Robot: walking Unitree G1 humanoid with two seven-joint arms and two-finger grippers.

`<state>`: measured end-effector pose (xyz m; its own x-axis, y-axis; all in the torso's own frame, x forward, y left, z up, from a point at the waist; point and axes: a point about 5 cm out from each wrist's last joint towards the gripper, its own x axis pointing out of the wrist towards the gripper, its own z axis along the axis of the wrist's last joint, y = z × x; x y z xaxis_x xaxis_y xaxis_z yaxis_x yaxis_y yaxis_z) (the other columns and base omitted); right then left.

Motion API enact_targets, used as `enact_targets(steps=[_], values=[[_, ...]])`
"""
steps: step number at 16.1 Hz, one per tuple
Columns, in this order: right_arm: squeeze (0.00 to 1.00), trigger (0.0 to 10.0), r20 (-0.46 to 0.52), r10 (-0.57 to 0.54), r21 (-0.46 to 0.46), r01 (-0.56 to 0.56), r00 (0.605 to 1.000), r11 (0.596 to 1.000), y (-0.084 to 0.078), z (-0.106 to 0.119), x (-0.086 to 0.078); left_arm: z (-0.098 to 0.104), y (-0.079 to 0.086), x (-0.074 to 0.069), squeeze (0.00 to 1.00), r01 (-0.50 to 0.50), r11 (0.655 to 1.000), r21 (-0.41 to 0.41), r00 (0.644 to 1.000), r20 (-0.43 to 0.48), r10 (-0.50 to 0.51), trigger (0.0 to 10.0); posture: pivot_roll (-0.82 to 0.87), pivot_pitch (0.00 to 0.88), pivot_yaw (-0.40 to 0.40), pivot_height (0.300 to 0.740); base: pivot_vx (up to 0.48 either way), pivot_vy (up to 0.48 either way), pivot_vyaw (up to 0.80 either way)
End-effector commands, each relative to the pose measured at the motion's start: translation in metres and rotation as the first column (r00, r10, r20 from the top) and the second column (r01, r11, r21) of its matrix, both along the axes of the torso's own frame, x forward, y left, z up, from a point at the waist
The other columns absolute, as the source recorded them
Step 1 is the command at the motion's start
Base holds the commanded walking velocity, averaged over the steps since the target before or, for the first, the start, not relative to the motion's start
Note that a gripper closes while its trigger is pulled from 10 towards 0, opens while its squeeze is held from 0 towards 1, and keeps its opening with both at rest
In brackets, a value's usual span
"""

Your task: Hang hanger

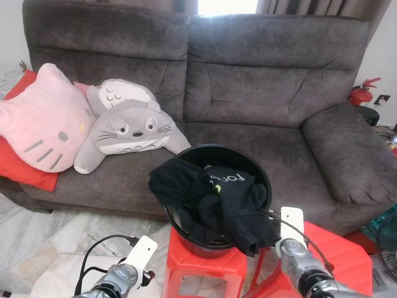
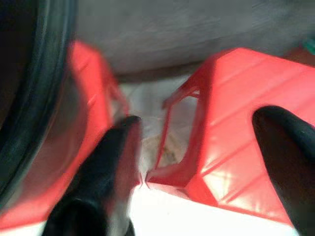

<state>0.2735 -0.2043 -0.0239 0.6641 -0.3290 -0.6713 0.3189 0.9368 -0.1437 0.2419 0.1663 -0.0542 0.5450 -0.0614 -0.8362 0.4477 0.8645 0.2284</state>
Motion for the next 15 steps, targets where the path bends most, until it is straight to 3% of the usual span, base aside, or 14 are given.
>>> enact_targets(steps=[1,4,5,15], values=[[0.0,10.0,0.123,-0.093,0.04,0.089,0.988,0.995,-0.0133,0.014,0.011,-0.0008,0.0038,-0.0018,0.0,0.0,1.0,0.0,1.0,-0.004,0.0,10.0,-0.18,0.0,-0.05,0.74,0.0,0.0,0.0],[0.0,10.0,0.229,-0.152,0.141,0.121,0.962,0.983,-0.0147,0.0239,0.0196,-0.0005,0.0046,-0.0015,0.0,0.0,1.0,0.002,1.0,-0.004,0.0,10.0,-0.17,0.0,-0.051,0.74,0.0,0.0,0.0],[0.0,10.0,0.207,-0.15,0.158,0.118,0.967,0.98,-0.0106,0.0209,0.0183,-0.0003,0.0048,-0.0011,0.0,-0.001,1.0,0.002,1.0,-0.001,0.001,10.0,-0.18,0.0,-0.051,0.74,0.0,0.0,0.0],[0.0,10.0,0.223,-0.146,0.172,0.109,0.964,0.979,-0.009,0.0203,0.018,0.0015,0.0026,0.0013,0.0,0.009,1.0,-0.018,1.0,0.018,-0.009,10.0,-0.17,0.0,-0.055,0.74,0.0,0.0,0.0]])
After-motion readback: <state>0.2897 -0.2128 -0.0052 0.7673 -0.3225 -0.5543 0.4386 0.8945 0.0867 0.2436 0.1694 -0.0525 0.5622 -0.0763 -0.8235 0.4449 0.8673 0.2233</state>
